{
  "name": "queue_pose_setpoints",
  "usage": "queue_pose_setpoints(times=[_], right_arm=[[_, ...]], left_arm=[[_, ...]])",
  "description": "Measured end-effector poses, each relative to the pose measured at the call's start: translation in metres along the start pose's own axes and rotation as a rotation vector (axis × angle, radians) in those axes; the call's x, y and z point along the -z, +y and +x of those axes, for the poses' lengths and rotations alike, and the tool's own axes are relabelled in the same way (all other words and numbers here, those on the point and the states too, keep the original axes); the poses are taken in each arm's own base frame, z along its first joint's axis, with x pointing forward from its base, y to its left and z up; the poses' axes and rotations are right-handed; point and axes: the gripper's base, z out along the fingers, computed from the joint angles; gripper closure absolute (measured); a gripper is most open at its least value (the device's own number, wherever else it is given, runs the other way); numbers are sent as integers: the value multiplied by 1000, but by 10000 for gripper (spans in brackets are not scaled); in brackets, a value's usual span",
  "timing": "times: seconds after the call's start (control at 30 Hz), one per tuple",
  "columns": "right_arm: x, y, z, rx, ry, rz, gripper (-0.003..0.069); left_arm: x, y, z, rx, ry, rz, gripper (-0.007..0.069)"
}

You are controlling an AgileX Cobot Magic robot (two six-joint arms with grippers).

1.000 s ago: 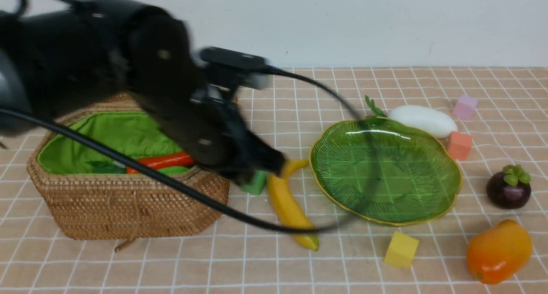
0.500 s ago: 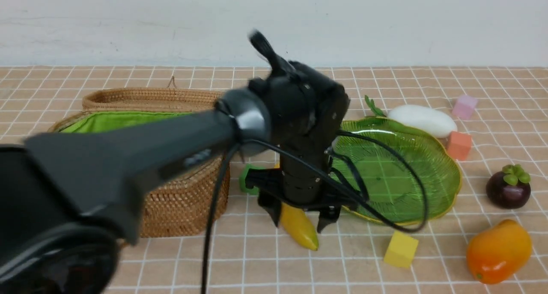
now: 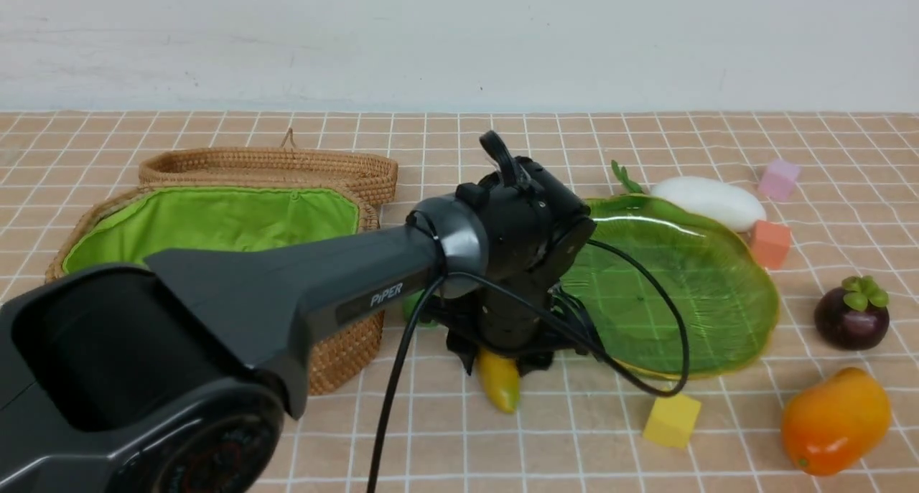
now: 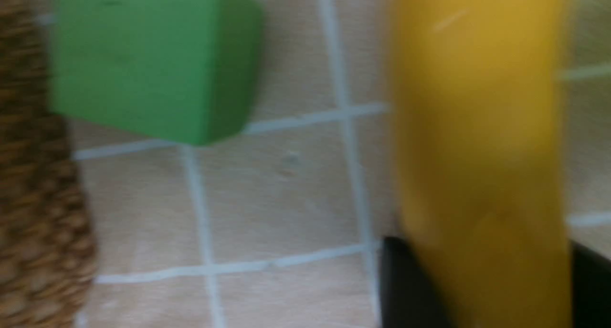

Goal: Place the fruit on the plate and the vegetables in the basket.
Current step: Use the left arm to grab a banana and put it into the right plate

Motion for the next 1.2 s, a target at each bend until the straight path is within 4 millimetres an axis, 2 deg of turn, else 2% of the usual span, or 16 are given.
queue_pose_setpoints(times=[0.03, 0.23, 0.37, 0.5, 0.6, 0.63, 0.7, 0.77, 0.83, 0.87, 0.93, 1.03, 1.1, 1.13, 1.2], right_arm=[[0, 0, 0, 0, 4, 0, 464], [0, 1, 1, -2, 16, -9, 459], [0, 2, 1, -7, 16, -18, 457], [0, 1, 1, -4, 7, -10, 455], [0, -6, -3, 6, -30, 63, 454], [1, -9, -4, -1, -46, 105, 454], [2, -15, -7, -26, -77, 161, 453], [3, -19, -8, -56, -98, 207, 453], [3, -20, -9, -68, -109, 220, 452], [3, -20, -9, -74, -109, 220, 451], [3, -20, -9, -75, -108, 219, 450], [3, -19, -9, -83, -105, 212, 449], [3, -19, -9, -86, -105, 212, 446], [3, -19, -9, -86, -105, 212, 446], [3, -20, -8, -91, -104, 216, 444]], left_arm=[[-1, 1, 0, 6, -5, -16, 332], [0, 10, -3, 47, -39, -118, 323], [12, 19, -9, 58, -92, -176, 323], [46, 23, -21, 67, -170, -161, 323], [81, 17, -30, 11, -238, -57, 323], [98, 7, -32, -41, -257, 38, 323], [116, -9, -32, -146, -275, 183, 323], [125, -31, -32, -251, -278, 348, 323], [120, -44, -32, -295, -284, 421, 323], [111, -54, -35, -309, -286, 459, 323], [101, -60, -37, -321, -291, 469, 323], [64, -72, -42, -343, -304, 450, 321], [41, -74, -43, -357, -297, 415, 283], [41, -74, -43, -358, -298, 412, 278], [24, -73, -43, -369, -288, 381, 192]])
